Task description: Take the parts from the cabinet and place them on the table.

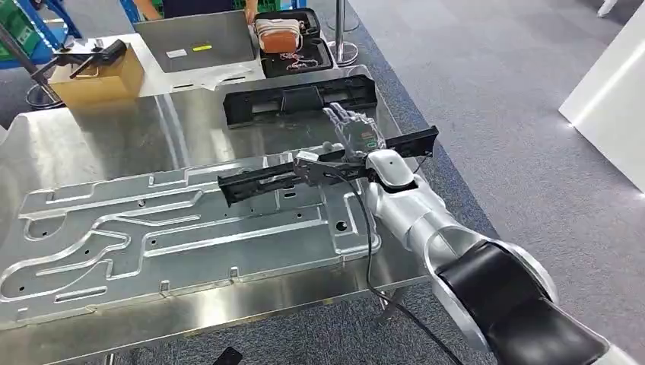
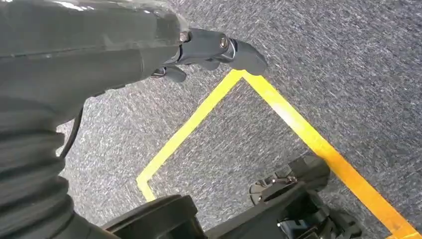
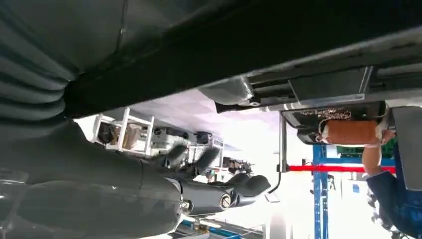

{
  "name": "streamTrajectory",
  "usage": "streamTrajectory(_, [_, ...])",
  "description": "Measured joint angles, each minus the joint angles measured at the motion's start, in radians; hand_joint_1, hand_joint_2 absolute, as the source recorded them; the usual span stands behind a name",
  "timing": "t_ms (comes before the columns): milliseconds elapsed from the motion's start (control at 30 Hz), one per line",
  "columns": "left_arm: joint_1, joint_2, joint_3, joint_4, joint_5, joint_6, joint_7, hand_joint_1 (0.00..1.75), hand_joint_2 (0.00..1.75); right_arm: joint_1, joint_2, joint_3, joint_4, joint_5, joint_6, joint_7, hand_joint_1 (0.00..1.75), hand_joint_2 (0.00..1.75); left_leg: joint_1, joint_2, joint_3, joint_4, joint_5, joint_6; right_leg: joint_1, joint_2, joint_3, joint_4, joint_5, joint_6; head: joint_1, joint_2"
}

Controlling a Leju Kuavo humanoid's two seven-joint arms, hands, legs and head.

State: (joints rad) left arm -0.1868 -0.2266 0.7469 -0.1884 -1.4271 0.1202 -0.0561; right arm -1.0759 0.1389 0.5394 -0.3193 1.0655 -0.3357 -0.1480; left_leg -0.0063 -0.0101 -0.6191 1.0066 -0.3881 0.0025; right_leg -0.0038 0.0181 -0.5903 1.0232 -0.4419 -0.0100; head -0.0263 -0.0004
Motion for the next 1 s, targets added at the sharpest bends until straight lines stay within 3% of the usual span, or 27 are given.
streamTrajectory(433, [0.001, 0.0, 0.0, 0.0, -0.003, 0.024, 0.0, 0.0, 0.0, -0.003, 0.0, -0.014, -0.028, 0.069, 0.017, -0.026, 0.0, 0.0, 0.0, -0.001, -0.009, 0.001, 0.002, 0.001, 0.0, -0.002, -0.007, 0.0, 0.001, 0.001, 0.0, 0.0])
streamTrajectory(533, [0.002, -0.003, -0.002, 0.0, -0.011, 0.013, -0.049, 0.0, 0.0, -0.016, 0.001, -0.015, -0.044, 0.091, 0.029, -0.01, 0.0, 0.0, 0.0, -0.001, -0.013, 0.001, 0.002, 0.002, -0.001, -0.002, -0.011, 0.001, 0.001, 0.001, 0.0, 0.0])
streamTrajectory(733, [0.003, -0.029, -0.016, 0.0, 0.01, 0.012, -0.056, 0.0, 0.0, -0.09, 0.009, -0.014, -0.112, 0.129, 0.134, 0.013, 0.0, 0.0, 0.0, -0.001, -0.02, 0.001, 0.003, 0.002, -0.002, -0.001, -0.018, 0.001, 0.002, 0.003, 0.0, 0.0])
streamTrajectory(1000, [0.005, -0.03, -0.023, -0.002, 0.032, 0.014, -0.064, 0.0, 0.0, -0.178, 0.05, -0.01, -0.244, 0.137, 0.256, 0.042, 0.0, 0.0, -0.001, -0.002, -0.021, 0.001, 0.002, 0.002, -0.002, -0.002, -0.019, 0.001, 0.001, 0.003, 0.0, 0.0])
